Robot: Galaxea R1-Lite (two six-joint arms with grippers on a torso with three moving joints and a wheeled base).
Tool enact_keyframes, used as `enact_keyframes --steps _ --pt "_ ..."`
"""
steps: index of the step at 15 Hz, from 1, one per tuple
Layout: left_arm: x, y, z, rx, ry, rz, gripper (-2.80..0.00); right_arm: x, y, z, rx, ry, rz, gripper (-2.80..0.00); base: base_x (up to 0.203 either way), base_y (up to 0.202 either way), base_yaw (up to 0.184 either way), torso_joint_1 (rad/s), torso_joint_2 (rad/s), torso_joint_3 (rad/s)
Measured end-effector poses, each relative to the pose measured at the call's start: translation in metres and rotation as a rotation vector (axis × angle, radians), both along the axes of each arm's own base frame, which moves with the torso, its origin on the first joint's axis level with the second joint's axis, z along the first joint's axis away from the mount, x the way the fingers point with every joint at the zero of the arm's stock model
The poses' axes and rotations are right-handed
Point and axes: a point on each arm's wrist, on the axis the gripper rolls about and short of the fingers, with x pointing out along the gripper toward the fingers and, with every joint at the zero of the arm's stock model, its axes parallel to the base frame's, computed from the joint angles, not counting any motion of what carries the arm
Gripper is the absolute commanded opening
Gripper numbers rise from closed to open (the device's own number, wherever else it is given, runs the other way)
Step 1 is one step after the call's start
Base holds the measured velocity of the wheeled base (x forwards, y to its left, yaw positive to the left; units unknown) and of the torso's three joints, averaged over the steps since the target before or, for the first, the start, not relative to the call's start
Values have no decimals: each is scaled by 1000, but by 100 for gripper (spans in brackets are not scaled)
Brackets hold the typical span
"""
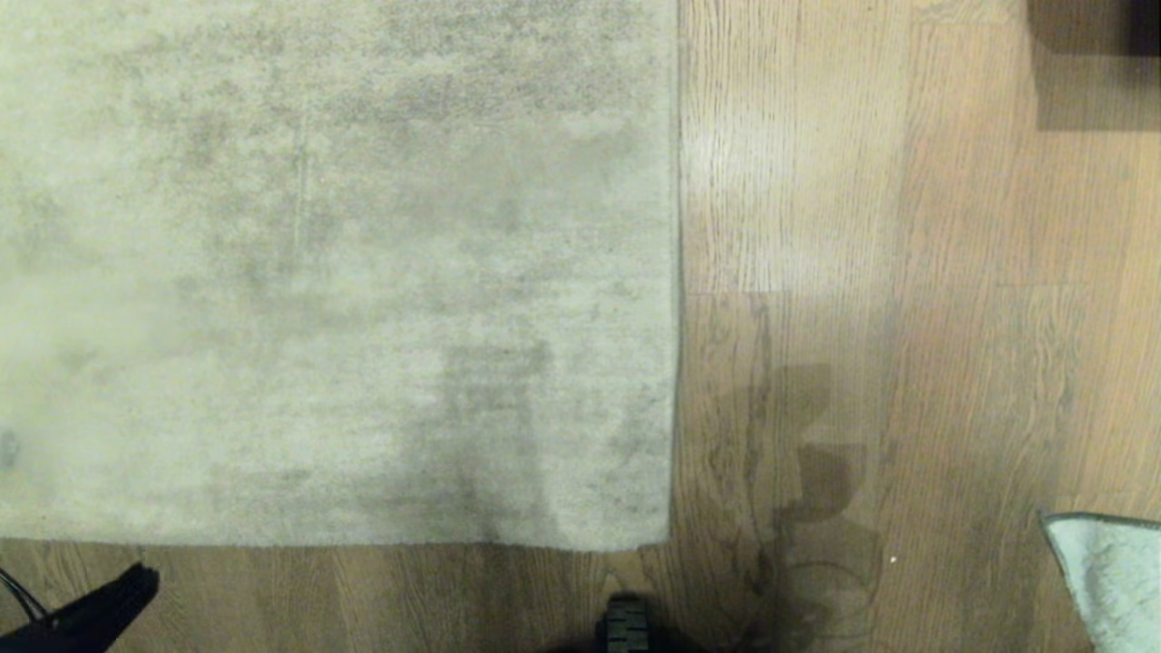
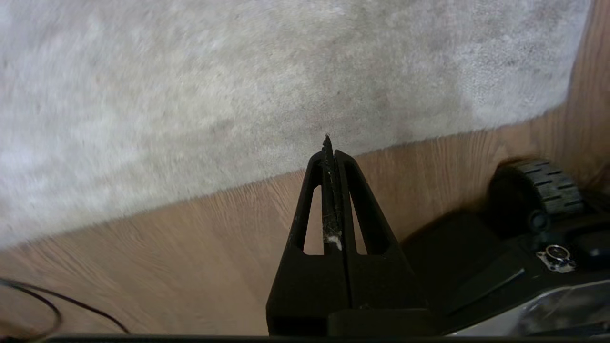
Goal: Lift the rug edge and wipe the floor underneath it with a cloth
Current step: Put down the rag
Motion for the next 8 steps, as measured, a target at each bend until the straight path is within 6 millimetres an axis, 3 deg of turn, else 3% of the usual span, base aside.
enact_keyframes --steps 4,8 --pt "-27 7 -33 -42 -77 41 -280 0 0 0 0 0 0 -280 0 0 0 0 0 0" --pt "-35 7 -43 -74 -141 13 -280 0 0 0 0 -4 0 -280 0 0 0 0 0 0"
